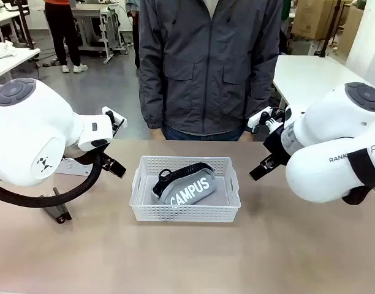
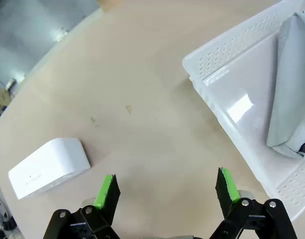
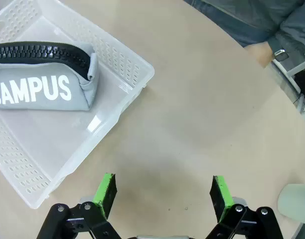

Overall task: Efficiently arrange items inside the basket to fit them all.
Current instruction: Pick up the Digital clock and place it inside the Organizing basket.

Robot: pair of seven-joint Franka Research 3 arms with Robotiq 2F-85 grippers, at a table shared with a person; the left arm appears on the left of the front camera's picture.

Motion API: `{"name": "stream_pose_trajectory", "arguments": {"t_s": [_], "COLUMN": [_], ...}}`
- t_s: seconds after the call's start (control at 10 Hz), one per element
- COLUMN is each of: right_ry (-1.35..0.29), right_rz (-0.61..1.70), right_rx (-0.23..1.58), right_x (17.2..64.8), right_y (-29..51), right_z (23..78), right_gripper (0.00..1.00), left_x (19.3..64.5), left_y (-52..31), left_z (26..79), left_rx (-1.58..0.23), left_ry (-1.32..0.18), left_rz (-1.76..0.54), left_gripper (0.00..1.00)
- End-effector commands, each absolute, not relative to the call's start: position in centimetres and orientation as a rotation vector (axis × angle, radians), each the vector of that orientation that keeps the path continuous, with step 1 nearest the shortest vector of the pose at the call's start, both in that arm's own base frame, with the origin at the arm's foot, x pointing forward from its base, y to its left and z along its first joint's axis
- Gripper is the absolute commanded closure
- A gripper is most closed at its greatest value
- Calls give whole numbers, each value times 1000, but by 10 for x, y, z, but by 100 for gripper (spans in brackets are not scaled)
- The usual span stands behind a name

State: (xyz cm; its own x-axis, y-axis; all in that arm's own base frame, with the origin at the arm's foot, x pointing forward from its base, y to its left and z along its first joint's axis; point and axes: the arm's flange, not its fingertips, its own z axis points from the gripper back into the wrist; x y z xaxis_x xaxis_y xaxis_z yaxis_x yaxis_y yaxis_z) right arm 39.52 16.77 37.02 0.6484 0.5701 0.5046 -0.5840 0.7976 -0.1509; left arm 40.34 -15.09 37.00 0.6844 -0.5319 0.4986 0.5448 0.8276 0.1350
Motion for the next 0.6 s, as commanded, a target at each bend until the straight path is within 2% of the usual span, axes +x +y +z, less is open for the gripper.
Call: {"name": "stream_pose_trajectory", "arguments": {"t_s": [0.0,0.5], "right_ry": [-565,-565], "right_rz": [656,656], "right_rx": [26,26], "right_x": [395,395], "right_y": [168,168], "right_z": [370,370], "right_gripper": [0,0], "left_x": [403,403], "left_y": [-151,-151], "left_z": [370,370], "left_rx": [-25,-25], "left_ry": [-551,-551], "left_rz": [-604,-604], "left_gripper": [0,0]}}
